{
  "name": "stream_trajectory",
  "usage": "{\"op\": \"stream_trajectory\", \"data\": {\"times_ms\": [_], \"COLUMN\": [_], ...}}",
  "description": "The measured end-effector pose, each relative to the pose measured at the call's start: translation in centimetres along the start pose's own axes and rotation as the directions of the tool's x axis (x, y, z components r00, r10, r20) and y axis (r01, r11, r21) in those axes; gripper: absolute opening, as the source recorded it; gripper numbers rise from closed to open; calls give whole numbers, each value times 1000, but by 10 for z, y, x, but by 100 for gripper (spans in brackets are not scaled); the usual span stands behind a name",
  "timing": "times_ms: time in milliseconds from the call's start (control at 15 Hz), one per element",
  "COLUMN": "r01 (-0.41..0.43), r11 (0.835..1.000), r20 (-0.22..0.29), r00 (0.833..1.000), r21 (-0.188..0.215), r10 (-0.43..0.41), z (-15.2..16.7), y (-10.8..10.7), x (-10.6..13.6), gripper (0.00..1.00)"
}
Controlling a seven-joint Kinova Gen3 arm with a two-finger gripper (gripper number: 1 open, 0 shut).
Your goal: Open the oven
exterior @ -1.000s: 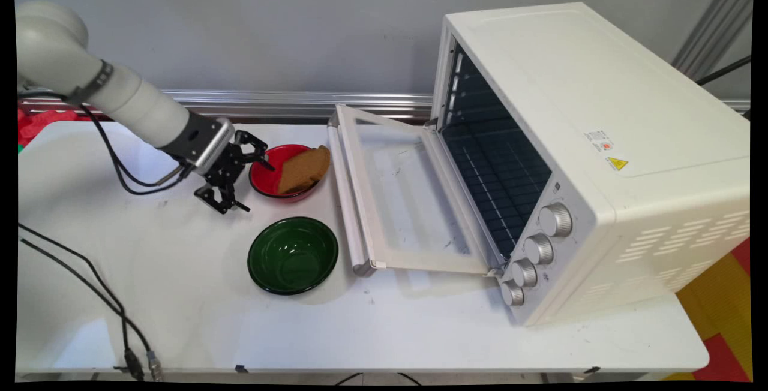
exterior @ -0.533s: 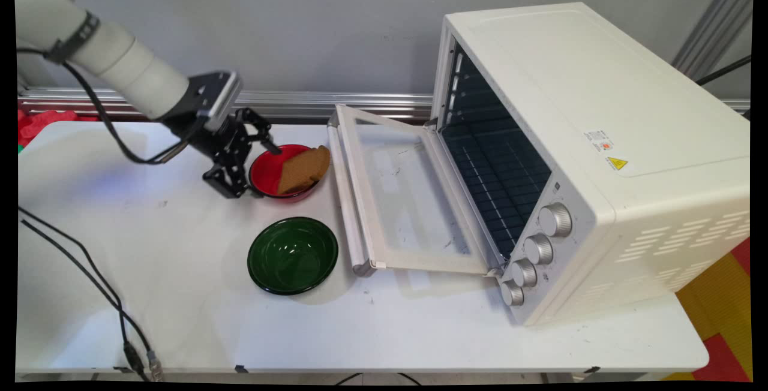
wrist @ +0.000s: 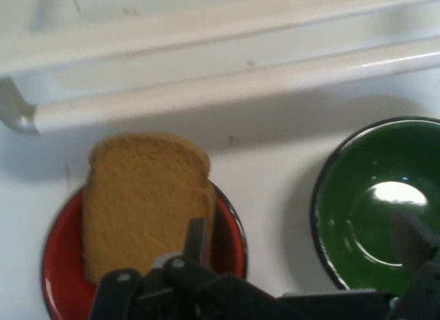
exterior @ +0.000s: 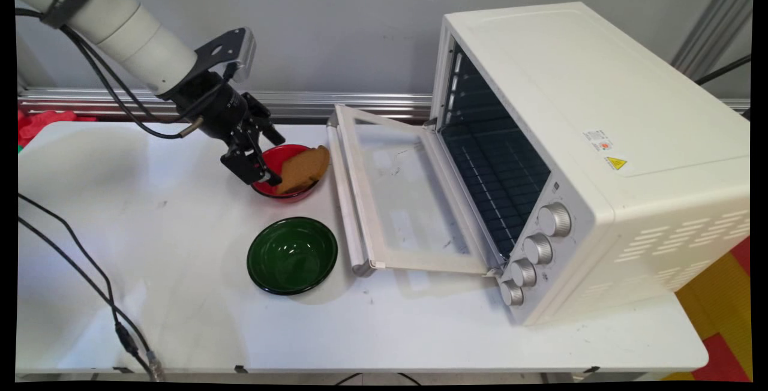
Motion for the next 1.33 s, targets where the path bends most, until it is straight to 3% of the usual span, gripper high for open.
{"op": "stream_trajectory", "data": {"times_ms": [400,467,933,1333], "r01": [168,180,232,225], "r11": [984,982,967,967], "r20": [34,33,17,-29], "r00": [985,983,973,973], "r21": [-54,-58,-101,-120], "r10": [-167,-178,-232,-230], "z": [7,8,27,58], "y": [0,0,2,5], "x": [6,7,7,0], "gripper": [100,0,0,0]}}
